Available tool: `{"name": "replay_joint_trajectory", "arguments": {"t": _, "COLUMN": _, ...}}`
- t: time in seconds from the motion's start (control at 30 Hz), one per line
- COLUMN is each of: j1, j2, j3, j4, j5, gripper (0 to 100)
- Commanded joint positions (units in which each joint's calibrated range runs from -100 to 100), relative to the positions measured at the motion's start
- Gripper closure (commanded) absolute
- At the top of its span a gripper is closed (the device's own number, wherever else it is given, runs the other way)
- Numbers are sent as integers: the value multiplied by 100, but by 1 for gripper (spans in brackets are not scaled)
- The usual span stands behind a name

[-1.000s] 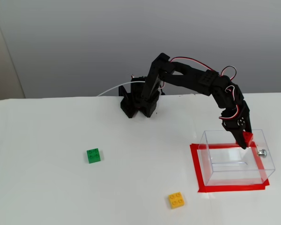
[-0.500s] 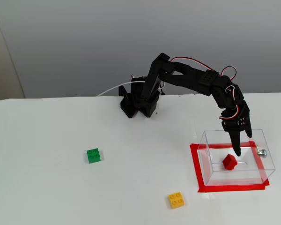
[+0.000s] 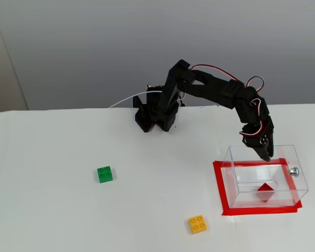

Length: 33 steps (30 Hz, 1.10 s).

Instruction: Pick the red lego brick and place it into the transparent box

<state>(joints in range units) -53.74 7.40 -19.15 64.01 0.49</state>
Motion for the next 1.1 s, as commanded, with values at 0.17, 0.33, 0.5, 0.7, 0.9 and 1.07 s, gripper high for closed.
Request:
{"name": "replay_joint_trajectory", "arguments": {"t": 0.17, "j1": 764, "j2": -1109, "j3": -191, "j4": 309, "j5": 35, "gripper": 99}}
{"name": "replay_joint_trajectory", "arguments": {"t": 0.33, "j1": 1481, "j2": -1754, "j3": -191, "j4": 631, "j5": 45, "gripper": 99}}
{"name": "replay_joint_trajectory", "arguments": {"t": 0.5, "j1": 2294, "j2": -2501, "j3": -191, "j4": 1040, "j5": 45, "gripper": 99}}
{"name": "replay_joint_trajectory", "arguments": {"t": 0.7, "j1": 3485, "j2": -3264, "j3": -191, "j4": 1475, "j5": 9, "gripper": 99}}
{"name": "replay_joint_trajectory", "arguments": {"t": 0.9, "j1": 4490, "j2": -3689, "j3": -182, "j4": 1884, "j5": -2, "gripper": 99}}
{"name": "replay_joint_trajectory", "arguments": {"t": 1.07, "j1": 5089, "j2": -4147, "j3": 631, "j4": 1928, "j5": 29, "gripper": 99}}
